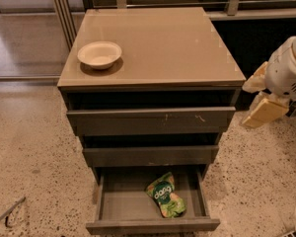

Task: Pick green rice chip bag from bottom drawer and place on counter

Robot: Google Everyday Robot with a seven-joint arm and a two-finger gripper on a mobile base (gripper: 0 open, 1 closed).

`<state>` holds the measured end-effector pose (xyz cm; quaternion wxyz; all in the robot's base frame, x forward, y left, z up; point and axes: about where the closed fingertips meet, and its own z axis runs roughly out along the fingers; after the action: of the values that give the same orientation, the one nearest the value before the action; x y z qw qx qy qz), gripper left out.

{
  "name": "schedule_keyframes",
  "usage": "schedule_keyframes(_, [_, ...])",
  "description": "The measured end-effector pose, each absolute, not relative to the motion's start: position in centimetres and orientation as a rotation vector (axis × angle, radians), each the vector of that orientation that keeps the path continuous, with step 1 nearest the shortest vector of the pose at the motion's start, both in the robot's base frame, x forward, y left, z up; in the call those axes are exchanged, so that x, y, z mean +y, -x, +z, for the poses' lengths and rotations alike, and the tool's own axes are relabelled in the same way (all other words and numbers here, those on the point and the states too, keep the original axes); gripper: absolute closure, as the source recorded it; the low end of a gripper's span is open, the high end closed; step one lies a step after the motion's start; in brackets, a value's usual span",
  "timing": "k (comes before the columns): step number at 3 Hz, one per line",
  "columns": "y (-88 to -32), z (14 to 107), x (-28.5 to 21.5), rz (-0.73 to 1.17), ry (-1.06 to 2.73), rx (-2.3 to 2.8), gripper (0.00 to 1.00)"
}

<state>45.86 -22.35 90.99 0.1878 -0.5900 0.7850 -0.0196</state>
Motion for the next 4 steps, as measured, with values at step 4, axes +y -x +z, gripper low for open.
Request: schedule_keyframes(4, [-50.4, 72.7, -22.4, 0.129, 1.582, 2.294, 1.00])
